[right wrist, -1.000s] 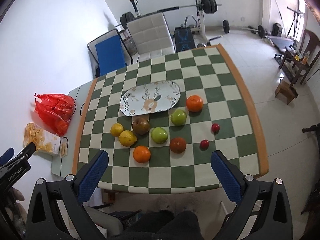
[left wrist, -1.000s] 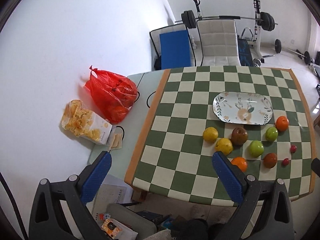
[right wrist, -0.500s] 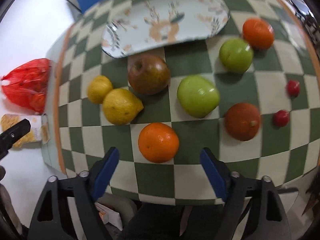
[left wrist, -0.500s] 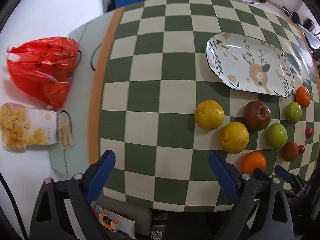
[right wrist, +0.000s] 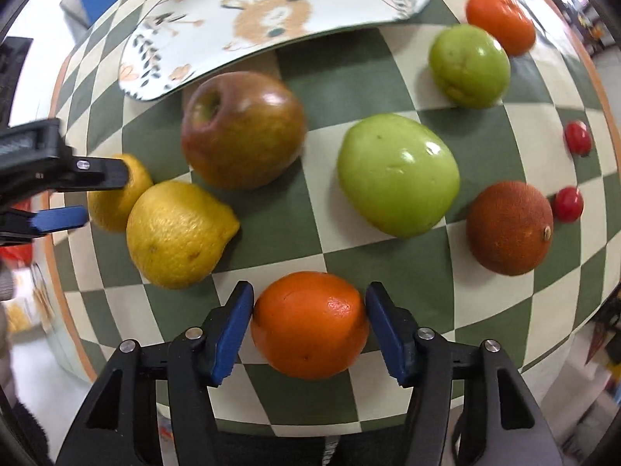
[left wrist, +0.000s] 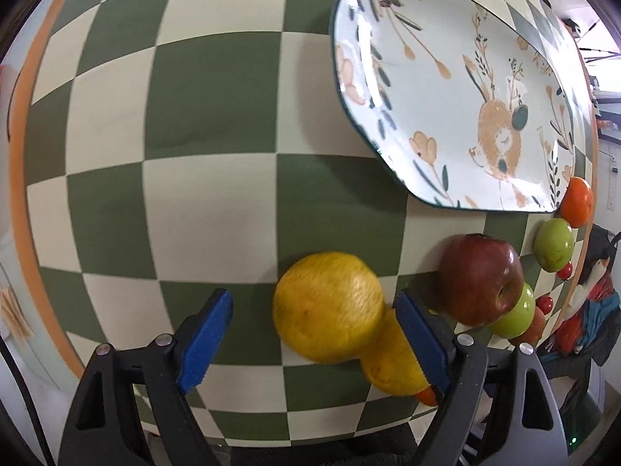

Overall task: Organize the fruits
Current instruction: 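Grasp the orange with the right tool while the left tool grasps the lemon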

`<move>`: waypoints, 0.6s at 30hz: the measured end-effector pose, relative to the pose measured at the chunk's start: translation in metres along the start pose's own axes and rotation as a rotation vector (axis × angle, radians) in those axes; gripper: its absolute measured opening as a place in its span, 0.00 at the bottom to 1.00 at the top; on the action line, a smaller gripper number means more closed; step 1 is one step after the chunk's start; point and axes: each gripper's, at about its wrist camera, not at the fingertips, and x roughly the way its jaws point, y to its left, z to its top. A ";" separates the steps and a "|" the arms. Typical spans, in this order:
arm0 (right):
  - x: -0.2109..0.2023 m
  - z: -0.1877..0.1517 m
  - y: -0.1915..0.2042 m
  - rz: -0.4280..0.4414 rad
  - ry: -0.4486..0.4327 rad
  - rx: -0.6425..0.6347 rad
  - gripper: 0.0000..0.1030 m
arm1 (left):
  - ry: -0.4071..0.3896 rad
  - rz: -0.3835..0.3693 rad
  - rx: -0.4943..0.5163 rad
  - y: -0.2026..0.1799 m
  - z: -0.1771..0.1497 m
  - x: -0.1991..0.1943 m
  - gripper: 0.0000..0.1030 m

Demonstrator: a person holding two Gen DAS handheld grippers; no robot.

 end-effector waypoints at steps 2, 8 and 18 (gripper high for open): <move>0.002 0.000 0.002 0.000 0.007 -0.001 0.61 | -0.004 0.001 0.015 -0.005 0.002 0.002 0.66; 0.007 -0.001 0.008 0.008 0.043 0.006 0.62 | -0.020 0.041 0.091 -0.022 0.003 0.012 0.55; 0.014 0.011 -0.018 0.057 0.131 0.056 0.69 | -0.054 0.052 0.091 -0.034 -0.001 0.013 0.54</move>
